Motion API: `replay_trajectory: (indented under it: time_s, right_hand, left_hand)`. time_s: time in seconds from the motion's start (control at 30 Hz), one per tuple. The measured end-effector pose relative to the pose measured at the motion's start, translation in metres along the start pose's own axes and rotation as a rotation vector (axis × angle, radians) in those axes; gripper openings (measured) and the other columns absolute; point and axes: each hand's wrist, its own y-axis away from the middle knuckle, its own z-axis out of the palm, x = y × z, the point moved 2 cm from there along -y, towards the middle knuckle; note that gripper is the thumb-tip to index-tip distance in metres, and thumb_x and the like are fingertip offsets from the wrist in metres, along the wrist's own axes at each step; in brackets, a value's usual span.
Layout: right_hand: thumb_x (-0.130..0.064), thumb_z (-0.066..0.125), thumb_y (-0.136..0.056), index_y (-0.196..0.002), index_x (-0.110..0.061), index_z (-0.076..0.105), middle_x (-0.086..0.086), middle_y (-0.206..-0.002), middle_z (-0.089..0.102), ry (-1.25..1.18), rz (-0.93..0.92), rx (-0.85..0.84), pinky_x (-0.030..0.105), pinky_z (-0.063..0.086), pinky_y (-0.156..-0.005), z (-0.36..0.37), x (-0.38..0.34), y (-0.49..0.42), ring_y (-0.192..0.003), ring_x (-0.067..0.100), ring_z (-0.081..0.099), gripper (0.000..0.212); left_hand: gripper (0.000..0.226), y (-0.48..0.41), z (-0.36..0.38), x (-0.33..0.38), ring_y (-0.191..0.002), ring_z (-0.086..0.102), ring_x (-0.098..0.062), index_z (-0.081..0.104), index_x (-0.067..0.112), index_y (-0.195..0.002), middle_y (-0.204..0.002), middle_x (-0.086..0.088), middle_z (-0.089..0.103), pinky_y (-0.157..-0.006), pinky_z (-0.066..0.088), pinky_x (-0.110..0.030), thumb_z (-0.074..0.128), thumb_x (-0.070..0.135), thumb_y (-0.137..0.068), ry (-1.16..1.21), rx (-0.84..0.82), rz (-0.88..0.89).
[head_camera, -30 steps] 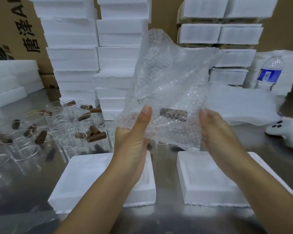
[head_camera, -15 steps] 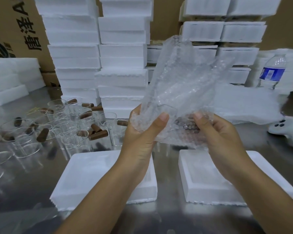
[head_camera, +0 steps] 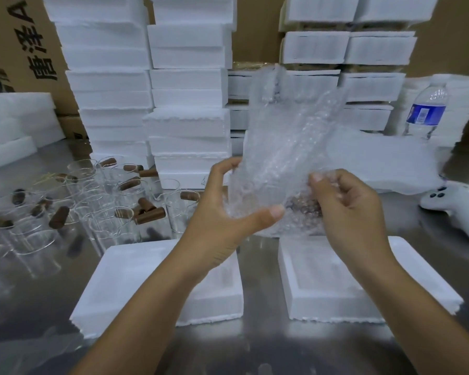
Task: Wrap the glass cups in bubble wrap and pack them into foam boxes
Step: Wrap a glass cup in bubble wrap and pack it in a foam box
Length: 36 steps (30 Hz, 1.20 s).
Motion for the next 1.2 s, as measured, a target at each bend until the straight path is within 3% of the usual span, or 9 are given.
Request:
replay_trajectory:
  time_s: [0.2, 0.33, 0.4, 0.47, 0.63, 0.83, 0.97, 1.07, 1.2]
  right_hand:
    - [-0.019, 0.063, -0.087, -0.074, -0.026, 0.061, -0.012, -0.065, 0.065, 0.104, -0.162, 0.115, 0.011, 0.046, -0.057, -0.008, -0.005, -0.004, -0.057, 0.002, 0.06, 0.015]
    - [-0.014, 0.065, -0.084, -0.079, -0.027, 0.069, -0.009, -0.074, 0.071, 0.075, -0.172, 0.04, 0.023, 0.054, -0.067, -0.006, -0.006, -0.002, -0.07, 0.008, 0.067, 0.014]
    - [-0.009, 0.066, -0.084, -0.082, -0.027, 0.071, -0.01, -0.079, 0.072, 0.049, -0.182, -0.061, 0.027, 0.055, -0.072, -0.002, -0.008, 0.0, -0.076, 0.009, 0.068, 0.019]
    - [-0.008, 0.064, -0.087, -0.081, -0.032, 0.069, -0.016, -0.08, 0.071, 0.082, -0.236, -0.167, 0.022, 0.053, -0.074, 0.002, -0.009, 0.002, -0.078, 0.004, 0.066, 0.025]
    - [-0.03, 0.043, -0.088, -0.073, -0.019, 0.065, -0.009, -0.089, 0.059, 0.164, -0.164, -0.348, 0.013, 0.04, -0.074, 0.008, -0.007, 0.005, -0.085, 0.005, 0.056, 0.028]
    - [-0.019, 0.042, -0.097, -0.066, 0.001, 0.057, 0.011, -0.063, 0.056, 0.218, -0.103, -0.399, 0.037, 0.044, -0.059, 0.004, -0.002, 0.003, -0.061, 0.025, 0.053, 0.039]
    - [-0.025, 0.049, -0.088, -0.079, -0.026, 0.059, -0.016, -0.071, 0.062, 0.058, -0.155, -0.183, 0.013, 0.043, -0.06, 0.004, -0.011, 0.005, -0.067, -0.001, 0.058, 0.014]
    - [-0.023, 0.046, -0.089, -0.093, -0.024, 0.058, -0.021, -0.084, 0.063, -0.092, -0.24, -0.16, 0.009, 0.044, -0.069, 0.001, -0.018, 0.004, -0.082, -0.004, 0.059, 0.012]
    - [-0.044, 0.047, -0.087, -0.093, -0.03, 0.06, -0.019, -0.091, 0.065, -0.042, -0.319, -0.264, 0.014, 0.048, -0.071, 0.006, -0.02, 0.012, -0.089, 0.002, 0.062, 0.02]
  left_hand:
    - [0.049, 0.006, 0.012, 0.002, -0.084, 0.063, 0.004, 0.054, 0.039, -0.097, -0.095, 0.023, 0.063, -0.064, 0.046, -0.008, 0.086, 0.038, -0.06, -0.171, -0.131, 0.069]
    - [0.042, 0.006, 0.014, 0.0, -0.084, 0.062, 0.002, 0.053, 0.041, -0.09, -0.094, 0.02, 0.062, -0.067, 0.046, -0.014, 0.076, 0.056, -0.058, -0.289, -0.145, 0.074]
    - [0.042, 0.006, 0.014, -0.002, -0.088, 0.063, 0.0, 0.056, 0.041, -0.093, -0.097, 0.017, 0.064, -0.072, 0.052, -0.022, 0.074, 0.057, -0.059, -0.306, -0.135, 0.077]
    - [0.043, 0.006, 0.015, -0.003, -0.09, 0.063, 0.003, 0.059, 0.042, -0.101, -0.1, 0.02, 0.065, -0.073, 0.052, -0.016, 0.078, 0.047, -0.063, -0.269, -0.114, 0.093]
    - [0.074, 0.004, 0.014, -0.002, -0.102, 0.058, 0.006, 0.042, 0.027, -0.125, -0.107, 0.038, 0.049, -0.076, 0.049, -0.012, 0.081, 0.039, -0.064, -0.27, -0.027, 0.193]
    - [0.063, 0.007, 0.017, -0.001, -0.109, 0.056, 0.0, 0.05, 0.038, -0.124, -0.118, 0.015, 0.057, -0.091, 0.05, -0.029, 0.075, 0.048, -0.068, -0.367, -0.095, 0.187]
    - [0.057, 0.007, 0.014, 0.002, -0.106, 0.059, -0.003, 0.052, 0.051, -0.114, -0.114, 0.008, 0.059, -0.09, 0.052, -0.032, 0.073, 0.053, -0.061, -0.346, -0.058, 0.182]
    - [0.05, 0.007, 0.013, 0.003, -0.101, 0.056, 0.0, 0.044, 0.071, -0.1, -0.109, 0.009, 0.056, -0.086, 0.05, -0.025, 0.067, 0.061, -0.057, -0.426, -0.074, 0.182]
    - [0.051, 0.007, 0.016, 0.003, -0.101, 0.06, -0.006, 0.051, 0.048, -0.11, -0.107, 0.011, 0.059, -0.081, 0.053, -0.03, 0.073, 0.05, -0.064, -0.385, -0.104, 0.18]
